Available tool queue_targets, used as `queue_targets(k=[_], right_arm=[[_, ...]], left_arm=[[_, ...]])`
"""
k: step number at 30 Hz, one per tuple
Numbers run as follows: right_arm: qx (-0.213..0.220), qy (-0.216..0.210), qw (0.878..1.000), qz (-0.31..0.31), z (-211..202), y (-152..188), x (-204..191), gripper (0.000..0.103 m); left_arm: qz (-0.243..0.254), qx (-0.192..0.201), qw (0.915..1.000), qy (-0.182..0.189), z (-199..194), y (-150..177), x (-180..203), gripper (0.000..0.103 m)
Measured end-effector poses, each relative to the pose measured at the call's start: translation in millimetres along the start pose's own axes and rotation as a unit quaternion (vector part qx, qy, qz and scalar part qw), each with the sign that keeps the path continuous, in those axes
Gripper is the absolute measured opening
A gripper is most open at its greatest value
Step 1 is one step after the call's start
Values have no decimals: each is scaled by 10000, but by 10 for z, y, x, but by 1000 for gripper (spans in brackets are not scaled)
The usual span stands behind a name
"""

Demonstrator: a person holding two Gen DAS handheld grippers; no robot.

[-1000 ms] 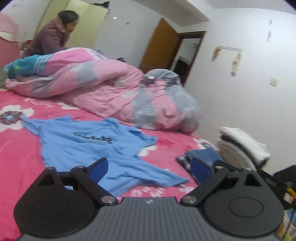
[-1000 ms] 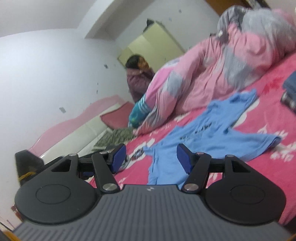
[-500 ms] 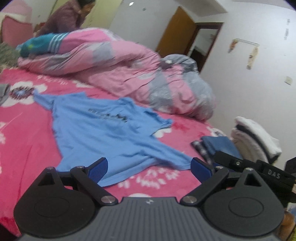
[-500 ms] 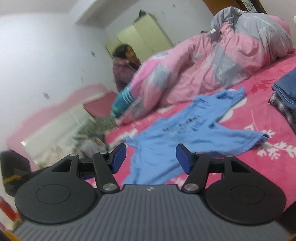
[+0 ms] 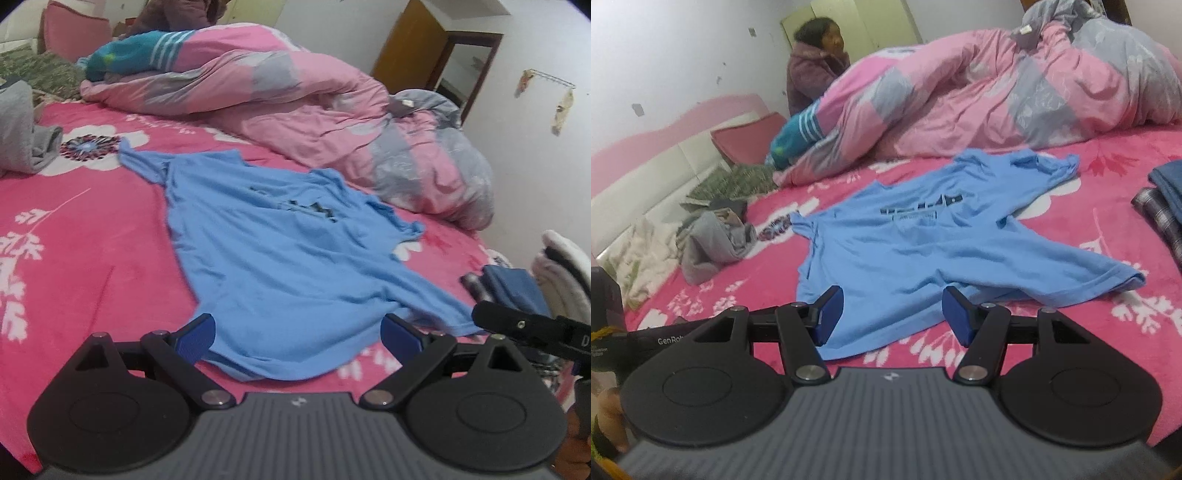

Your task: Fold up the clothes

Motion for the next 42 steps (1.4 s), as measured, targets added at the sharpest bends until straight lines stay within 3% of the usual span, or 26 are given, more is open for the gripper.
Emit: queue_targets(k=[17, 42], right_arm=[[-280, 154, 9994, -141, 441, -16, -98, 59], [-276, 162, 9993, -178, 466, -9, -123, 58]], left_arm=[[-88, -67, 9999, -84, 188, -7, -195, 97], [11, -18, 9998, -192, 145, -7, -182, 97]])
Point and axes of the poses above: each gripper's, at about its wrist camera, not at the fingertips, and z roughly the way its jaws point, x to its right, y to its underside, the point moved 2 cm from there along z, roughly the way its jaws point, and after that the axes turned 10 degrees about z, right-handed, at the moved point
